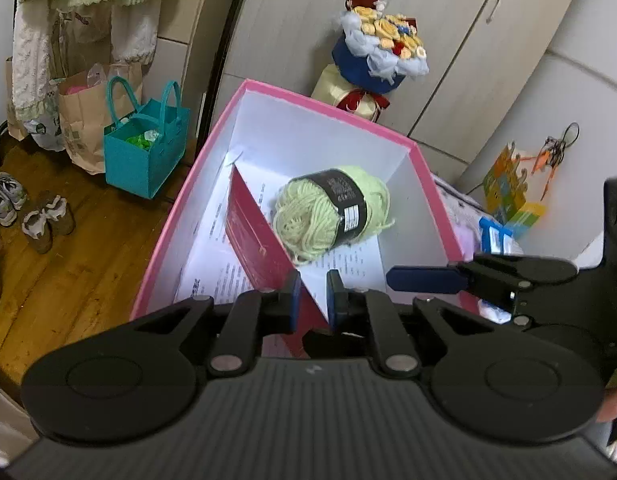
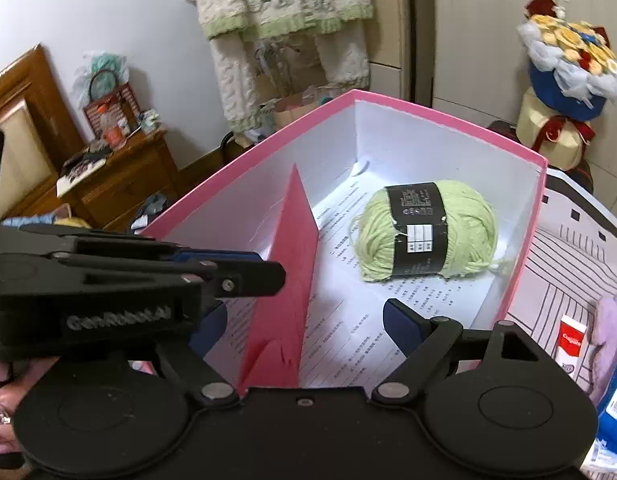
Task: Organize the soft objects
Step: 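Lower the envelope into the box and open the left gripper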
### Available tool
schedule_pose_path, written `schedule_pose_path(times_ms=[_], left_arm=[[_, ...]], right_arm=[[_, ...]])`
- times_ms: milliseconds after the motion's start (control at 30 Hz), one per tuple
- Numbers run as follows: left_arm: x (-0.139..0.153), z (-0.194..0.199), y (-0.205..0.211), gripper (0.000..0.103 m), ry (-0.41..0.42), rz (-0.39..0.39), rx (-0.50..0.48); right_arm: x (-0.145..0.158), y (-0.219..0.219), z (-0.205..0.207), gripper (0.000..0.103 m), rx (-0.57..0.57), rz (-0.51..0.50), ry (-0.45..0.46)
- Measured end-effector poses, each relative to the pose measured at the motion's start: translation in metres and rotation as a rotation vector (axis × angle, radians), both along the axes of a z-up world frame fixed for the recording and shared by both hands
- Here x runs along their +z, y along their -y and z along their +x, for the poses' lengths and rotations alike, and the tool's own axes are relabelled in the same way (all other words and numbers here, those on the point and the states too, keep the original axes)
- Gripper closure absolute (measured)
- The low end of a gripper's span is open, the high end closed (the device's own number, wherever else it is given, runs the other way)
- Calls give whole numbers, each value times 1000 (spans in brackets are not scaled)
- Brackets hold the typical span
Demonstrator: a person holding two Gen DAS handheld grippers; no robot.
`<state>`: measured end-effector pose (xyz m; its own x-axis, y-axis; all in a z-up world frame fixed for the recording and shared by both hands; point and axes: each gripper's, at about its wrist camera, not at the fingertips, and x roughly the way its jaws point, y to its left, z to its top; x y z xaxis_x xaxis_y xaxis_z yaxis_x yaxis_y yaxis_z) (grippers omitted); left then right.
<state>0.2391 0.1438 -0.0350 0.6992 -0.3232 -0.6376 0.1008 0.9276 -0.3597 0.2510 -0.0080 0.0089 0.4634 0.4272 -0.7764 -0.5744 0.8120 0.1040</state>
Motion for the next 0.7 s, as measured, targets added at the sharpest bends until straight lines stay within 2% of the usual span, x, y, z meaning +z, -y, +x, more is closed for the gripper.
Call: schedule_pose_path(times_ms=[67, 133, 233, 500, 700], left_arm=[[2, -3, 1, 86, 5, 28, 5], [8, -8, 0, 73, 19, 46, 1], [20, -18, -1, 61, 54, 79, 2], [56, -51, 3, 53, 132, 150, -24], [77, -83, 9, 48, 173, 184, -78]], right_arm=[[4, 1, -4, 17, 7, 1, 15], [10, 2, -12, 17, 28, 0, 47], [21, 7, -23, 17, 41, 0, 82], [44, 16, -54, 17, 25, -14, 146], [59, 27, -84, 17, 21, -13, 188]])
